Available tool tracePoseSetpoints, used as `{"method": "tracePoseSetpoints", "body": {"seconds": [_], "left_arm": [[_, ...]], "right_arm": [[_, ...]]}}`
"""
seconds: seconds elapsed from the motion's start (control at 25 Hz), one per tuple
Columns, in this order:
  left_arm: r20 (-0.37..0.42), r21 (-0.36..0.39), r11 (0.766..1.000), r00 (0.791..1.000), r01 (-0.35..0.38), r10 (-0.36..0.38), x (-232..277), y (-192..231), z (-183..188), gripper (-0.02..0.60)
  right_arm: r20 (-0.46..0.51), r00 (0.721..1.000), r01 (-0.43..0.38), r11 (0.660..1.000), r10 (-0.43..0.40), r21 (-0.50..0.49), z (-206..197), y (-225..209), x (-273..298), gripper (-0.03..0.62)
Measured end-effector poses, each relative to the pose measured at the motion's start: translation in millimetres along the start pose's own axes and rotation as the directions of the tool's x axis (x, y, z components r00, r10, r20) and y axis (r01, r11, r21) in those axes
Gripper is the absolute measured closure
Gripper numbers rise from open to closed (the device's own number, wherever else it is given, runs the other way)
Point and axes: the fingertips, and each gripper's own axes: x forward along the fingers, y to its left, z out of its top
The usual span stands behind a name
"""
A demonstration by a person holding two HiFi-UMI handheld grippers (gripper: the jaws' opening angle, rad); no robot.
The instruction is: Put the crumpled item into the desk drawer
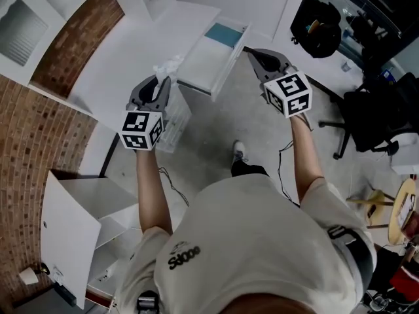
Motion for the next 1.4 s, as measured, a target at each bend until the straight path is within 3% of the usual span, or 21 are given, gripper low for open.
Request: {"method": "tracePoseSetpoints", "body": {"seconds": [0.28,0.76,0.96,1.12,1.4], "left_arm": [[-0.009,-0.006,1.000,1.000,-0.029,0.029,85,17,19,0.495],[-0.077,-0.036,0.996,0.994,-0.086,0.083,199,32,16,0.495],[-0.063,-0.028,0.999,0.998,-0.034,0.032,234,24,18,0.495],[-0.101,-0.010,1.000,0.995,-0.008,0.007,262,20,10,0.495],[-0.141,-0.051,0.998,0.990,0.021,-0.028,302,37,-13,0.495]], "right_arm": [[-0.036,0.997,-0.076,0.997,0.075,-0.017,-21,-79,57,0.588],[-0.074,0.992,-0.106,0.994,0.107,0.014,-63,-163,122,0.588],[-0.123,0.988,-0.091,0.995,0.094,0.029,-81,-187,141,0.588],[-0.121,0.985,-0.111,0.991,0.120,0.076,-93,-196,151,0.588],[-0.146,0.983,-0.091,0.983,0.114,0.158,-114,-211,176,0.588]]}}
